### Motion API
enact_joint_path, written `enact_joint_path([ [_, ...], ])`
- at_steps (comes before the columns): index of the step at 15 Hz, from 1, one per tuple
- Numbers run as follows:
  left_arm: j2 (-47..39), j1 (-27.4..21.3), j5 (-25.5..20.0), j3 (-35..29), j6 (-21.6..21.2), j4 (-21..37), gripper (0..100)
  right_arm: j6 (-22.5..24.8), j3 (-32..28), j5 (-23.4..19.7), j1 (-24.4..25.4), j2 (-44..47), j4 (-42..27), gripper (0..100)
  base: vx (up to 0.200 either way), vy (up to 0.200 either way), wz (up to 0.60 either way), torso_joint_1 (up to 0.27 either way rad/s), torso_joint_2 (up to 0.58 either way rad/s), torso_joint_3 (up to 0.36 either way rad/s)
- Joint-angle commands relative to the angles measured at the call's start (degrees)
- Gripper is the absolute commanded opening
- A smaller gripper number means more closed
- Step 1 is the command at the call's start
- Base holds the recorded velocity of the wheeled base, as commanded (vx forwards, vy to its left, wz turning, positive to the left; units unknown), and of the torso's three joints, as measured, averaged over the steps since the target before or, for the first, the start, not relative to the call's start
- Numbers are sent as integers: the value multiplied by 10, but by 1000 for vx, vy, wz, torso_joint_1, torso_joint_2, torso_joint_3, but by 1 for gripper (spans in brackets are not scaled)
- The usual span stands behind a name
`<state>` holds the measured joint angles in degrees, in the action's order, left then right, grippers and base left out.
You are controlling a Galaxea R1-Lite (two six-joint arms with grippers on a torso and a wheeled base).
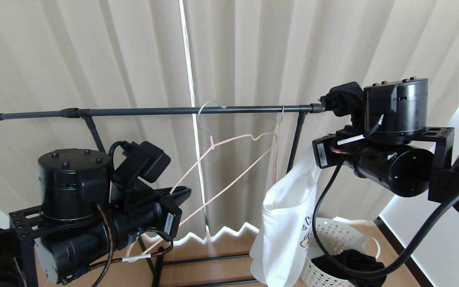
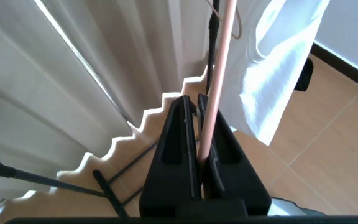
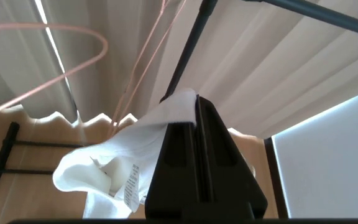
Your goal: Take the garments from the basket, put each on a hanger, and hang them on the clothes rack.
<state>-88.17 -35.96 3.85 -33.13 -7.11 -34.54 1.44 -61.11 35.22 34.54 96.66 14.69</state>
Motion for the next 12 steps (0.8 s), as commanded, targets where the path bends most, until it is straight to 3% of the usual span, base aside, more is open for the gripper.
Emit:
enact_joint_path([
  [1, 12, -10, -2, 12, -2, -1, 0, -6, -14, 0, -8, 11, 0, 0, 0, 0, 0, 0, 0, 0],
  [5, 31, -10, -62, 43, -13, -1, 0, -19, -30, 3, -17, 28, 0, 0, 0, 0, 0, 0, 0, 0],
  [12, 49, -11, -80, 58, -14, -1, 0, -27, -47, 6, -44, 56, 1, 0, 0, 0, 0, 0, 0, 0],
])
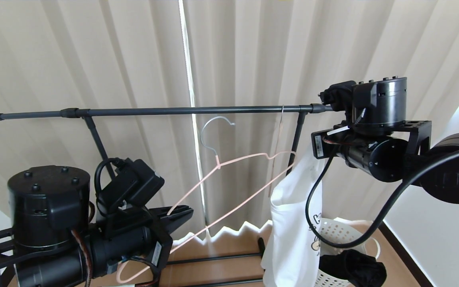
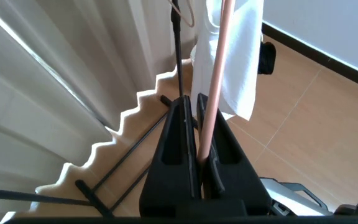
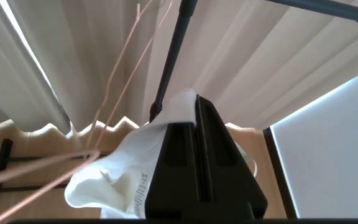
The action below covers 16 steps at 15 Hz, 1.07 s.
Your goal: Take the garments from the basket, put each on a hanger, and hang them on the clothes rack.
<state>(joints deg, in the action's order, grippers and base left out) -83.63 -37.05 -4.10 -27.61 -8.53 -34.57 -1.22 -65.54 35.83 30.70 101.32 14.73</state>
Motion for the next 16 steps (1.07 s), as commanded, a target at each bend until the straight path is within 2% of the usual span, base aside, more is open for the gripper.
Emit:
enact_joint_path([
  [1, 10, -4, 0, 6, 1, -1, 0, -1, -6, 2, -8, 11, 0, 0, 0, 0, 0, 0, 0, 0],
  [6, -17, -35, 1, -3, 8, -13, 0, -23, -13, 3, -6, 14, 0, 0, 0, 0, 0, 0, 0, 0],
  [12, -65, -61, 7, -28, 53, -57, 0, -31, -15, 3, 1, 13, 0, 0, 0, 0, 0, 0, 0, 0],
  [16, -84, -65, 30, -46, 65, -60, 0, -37, -15, 6, 12, 13, 0, 0, 0, 0, 0, 0, 0, 0],
])
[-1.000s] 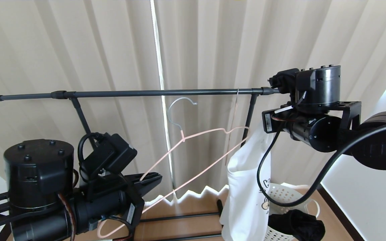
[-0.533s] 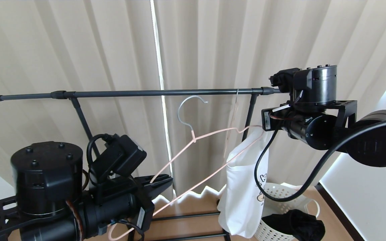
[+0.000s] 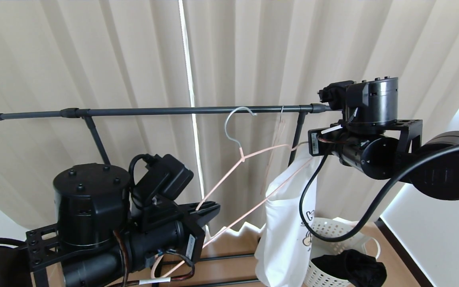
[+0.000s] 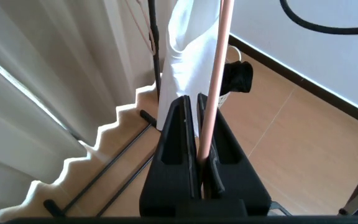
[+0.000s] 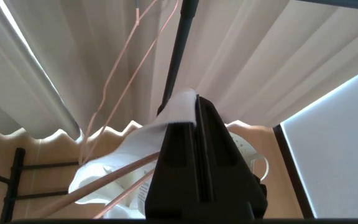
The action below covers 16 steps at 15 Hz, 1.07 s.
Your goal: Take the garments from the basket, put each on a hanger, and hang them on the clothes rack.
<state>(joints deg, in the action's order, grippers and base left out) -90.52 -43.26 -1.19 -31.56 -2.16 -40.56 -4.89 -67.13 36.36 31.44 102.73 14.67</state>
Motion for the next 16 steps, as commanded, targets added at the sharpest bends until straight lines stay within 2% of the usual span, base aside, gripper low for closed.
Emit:
enact_joint_path([
  [1, -19, -2, 22, -14, 8, 0, 0, 0, 1, 12, 13, -2, 0, 0, 0, 0, 0, 0, 0, 0],
  [7, -37, -12, 54, -42, 21, 0, 0, -9, 0, 67, 35, -2, 0, 0, 0, 0, 0, 0, 0, 0],
  [16, -55, -28, 57, -53, 20, -18, 0, -10, 10, 71, 79, -21, 0, 0, 0, 0, 0, 0, 0, 0],
])
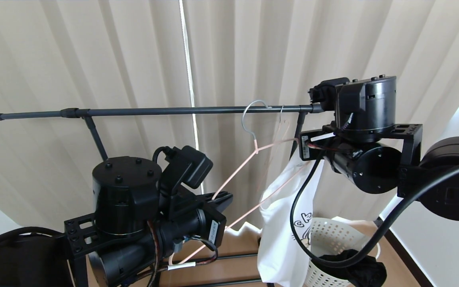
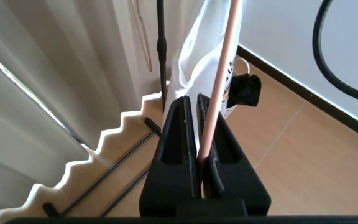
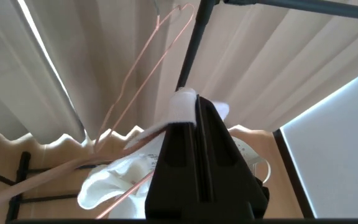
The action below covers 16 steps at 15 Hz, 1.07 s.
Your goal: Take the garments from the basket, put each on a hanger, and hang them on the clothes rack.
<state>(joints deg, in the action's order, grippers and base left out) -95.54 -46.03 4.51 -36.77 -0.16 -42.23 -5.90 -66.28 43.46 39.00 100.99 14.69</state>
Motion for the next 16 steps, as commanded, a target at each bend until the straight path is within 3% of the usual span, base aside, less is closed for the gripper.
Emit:
enact_joint_path([
  [1, -8, 0, 0, 0, 0, -10, 0, -1, 3, 0, 13, -5, 0, 0, 0, 0, 0, 0, 0, 0],
  [13, -18, -5, 0, -1, -2, -14, 0, -37, 0, -1, 113, -23, 1, 0, 0, 0, 0, 0, 0, 0],
  [16, -21, -5, 0, -3, -3, -14, 0, -37, 4, 0, 135, -28, 28, 0, 0, 0, 0, 0, 0, 0],
])
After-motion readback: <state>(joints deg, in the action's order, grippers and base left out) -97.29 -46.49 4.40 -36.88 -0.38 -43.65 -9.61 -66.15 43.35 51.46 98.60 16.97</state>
